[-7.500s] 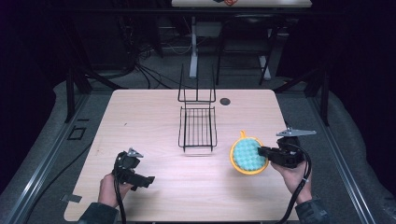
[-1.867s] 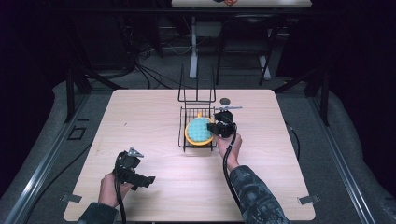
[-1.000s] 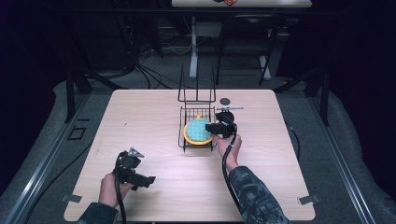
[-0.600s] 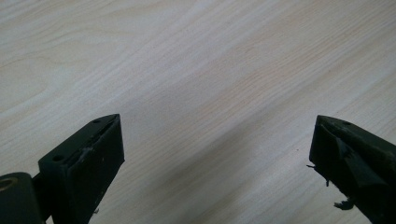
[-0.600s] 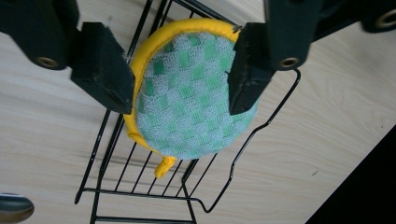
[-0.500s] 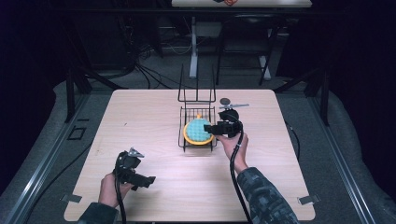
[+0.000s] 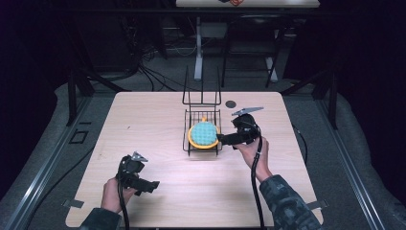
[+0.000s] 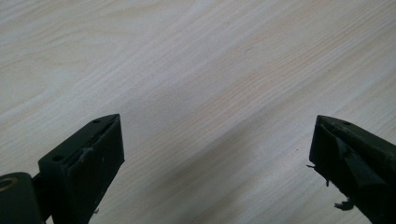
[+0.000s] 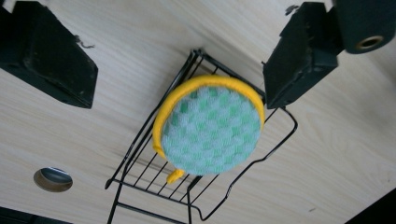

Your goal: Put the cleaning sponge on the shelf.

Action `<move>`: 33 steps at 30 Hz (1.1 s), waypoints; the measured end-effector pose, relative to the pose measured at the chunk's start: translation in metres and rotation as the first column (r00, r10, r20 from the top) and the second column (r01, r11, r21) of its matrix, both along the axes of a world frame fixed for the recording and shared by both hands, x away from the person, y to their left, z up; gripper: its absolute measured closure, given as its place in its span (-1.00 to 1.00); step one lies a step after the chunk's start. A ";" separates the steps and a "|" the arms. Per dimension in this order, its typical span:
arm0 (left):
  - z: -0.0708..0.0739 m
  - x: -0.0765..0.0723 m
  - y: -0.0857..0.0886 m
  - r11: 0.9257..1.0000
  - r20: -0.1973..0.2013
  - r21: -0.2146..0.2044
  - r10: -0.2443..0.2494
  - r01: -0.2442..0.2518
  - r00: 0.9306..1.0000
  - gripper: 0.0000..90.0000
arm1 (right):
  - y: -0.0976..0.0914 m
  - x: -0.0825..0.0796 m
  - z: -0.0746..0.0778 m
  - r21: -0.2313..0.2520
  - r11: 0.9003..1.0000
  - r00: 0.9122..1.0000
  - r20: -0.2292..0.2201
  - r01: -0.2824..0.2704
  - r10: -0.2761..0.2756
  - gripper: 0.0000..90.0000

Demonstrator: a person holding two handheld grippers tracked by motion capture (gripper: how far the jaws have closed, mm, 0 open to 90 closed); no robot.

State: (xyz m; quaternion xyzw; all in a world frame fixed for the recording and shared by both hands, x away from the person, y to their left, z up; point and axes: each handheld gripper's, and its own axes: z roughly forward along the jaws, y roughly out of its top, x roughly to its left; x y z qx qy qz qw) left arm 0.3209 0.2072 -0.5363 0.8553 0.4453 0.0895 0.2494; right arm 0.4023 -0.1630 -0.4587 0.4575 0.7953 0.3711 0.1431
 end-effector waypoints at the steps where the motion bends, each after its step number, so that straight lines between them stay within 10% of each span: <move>1: 0.000 0.000 0.000 1.000 0.000 0.001 0.000 0.000 1.000 -0.93 | -0.002 -0.002 0.000 0.000 1.000 1.000 -0.002 -0.001 0.001 -0.91; 20: 0.000 0.000 -0.001 1.000 -0.002 0.004 -0.002 0.002 1.000 -0.93 | -0.055 -0.053 0.014 -0.043 0.999 1.000 0.020 0.016 -0.015 -1.00; 33: -0.001 0.000 -0.001 1.000 -0.001 0.005 -0.002 0.002 1.000 -0.93 | -0.101 -0.094 -0.009 -0.062 0.994 0.996 -0.008 0.092 -0.093 -1.00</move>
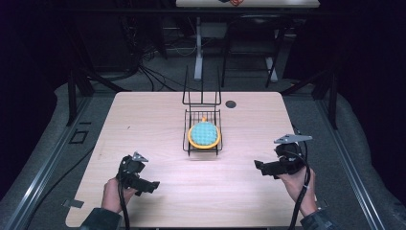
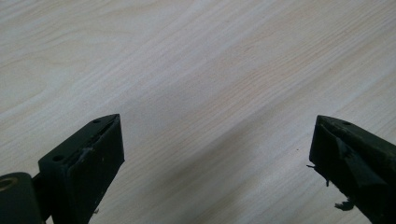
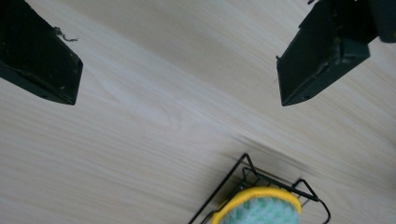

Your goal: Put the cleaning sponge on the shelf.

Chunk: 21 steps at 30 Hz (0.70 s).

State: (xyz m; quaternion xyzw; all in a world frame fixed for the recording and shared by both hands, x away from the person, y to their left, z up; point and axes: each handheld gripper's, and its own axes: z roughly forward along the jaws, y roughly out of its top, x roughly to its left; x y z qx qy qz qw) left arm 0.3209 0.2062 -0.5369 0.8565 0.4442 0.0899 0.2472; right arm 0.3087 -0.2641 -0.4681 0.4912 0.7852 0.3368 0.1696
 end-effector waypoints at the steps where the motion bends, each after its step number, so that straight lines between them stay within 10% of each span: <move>1: 0.000 0.000 0.000 1.000 0.000 0.000 0.000 0.000 1.000 -0.93 | -0.002 -0.001 -0.002 0.001 1.000 1.000 -0.001 0.003 -0.003 -1.00; 21: 0.000 0.000 -0.002 1.000 0.001 0.002 -0.006 0.006 1.000 -0.93 | -0.027 -0.014 -0.041 -0.029 0.998 0.996 -0.071 0.058 -0.060 -1.00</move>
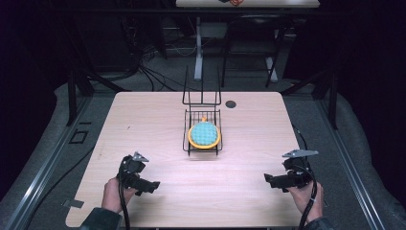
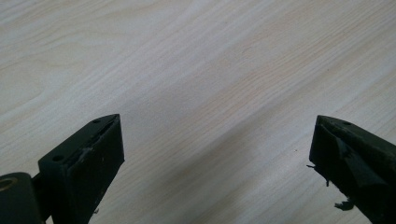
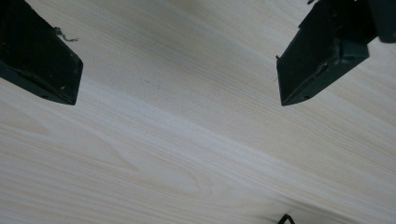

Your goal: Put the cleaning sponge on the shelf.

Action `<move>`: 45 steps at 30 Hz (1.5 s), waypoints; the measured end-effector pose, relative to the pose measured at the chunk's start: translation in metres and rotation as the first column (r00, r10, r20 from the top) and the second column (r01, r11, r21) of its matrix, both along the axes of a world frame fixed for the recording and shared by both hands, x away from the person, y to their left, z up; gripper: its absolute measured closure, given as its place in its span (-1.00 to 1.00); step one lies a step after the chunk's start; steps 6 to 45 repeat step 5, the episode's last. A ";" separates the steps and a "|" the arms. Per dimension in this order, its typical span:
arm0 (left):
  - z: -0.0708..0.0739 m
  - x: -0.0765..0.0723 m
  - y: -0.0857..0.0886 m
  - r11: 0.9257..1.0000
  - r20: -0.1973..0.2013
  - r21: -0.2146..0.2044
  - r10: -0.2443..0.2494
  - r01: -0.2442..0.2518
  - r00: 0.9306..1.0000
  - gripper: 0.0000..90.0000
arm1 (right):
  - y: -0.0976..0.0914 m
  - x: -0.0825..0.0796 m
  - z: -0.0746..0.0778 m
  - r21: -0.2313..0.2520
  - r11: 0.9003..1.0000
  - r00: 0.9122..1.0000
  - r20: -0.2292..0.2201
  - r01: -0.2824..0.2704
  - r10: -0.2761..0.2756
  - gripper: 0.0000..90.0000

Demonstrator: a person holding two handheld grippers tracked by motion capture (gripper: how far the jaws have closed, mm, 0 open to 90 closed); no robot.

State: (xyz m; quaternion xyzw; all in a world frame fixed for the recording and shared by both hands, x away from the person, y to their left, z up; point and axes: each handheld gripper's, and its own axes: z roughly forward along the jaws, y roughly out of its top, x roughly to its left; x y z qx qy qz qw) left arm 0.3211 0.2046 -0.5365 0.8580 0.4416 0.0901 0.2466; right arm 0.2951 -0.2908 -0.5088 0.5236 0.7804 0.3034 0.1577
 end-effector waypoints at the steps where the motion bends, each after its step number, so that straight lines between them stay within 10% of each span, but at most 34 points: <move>1: 0.000 0.000 0.000 1.000 0.000 0.000 0.000 0.000 1.000 -0.93 | 0.000 0.000 0.000 0.002 1.000 1.000 0.002 0.001 -0.001 -1.00; 45: 0.000 0.000 0.000 1.000 0.000 0.000 0.000 0.000 1.000 -0.93 | -0.001 0.000 -0.001 0.004 1.000 1.000 -0.011 0.001 -0.001 -1.00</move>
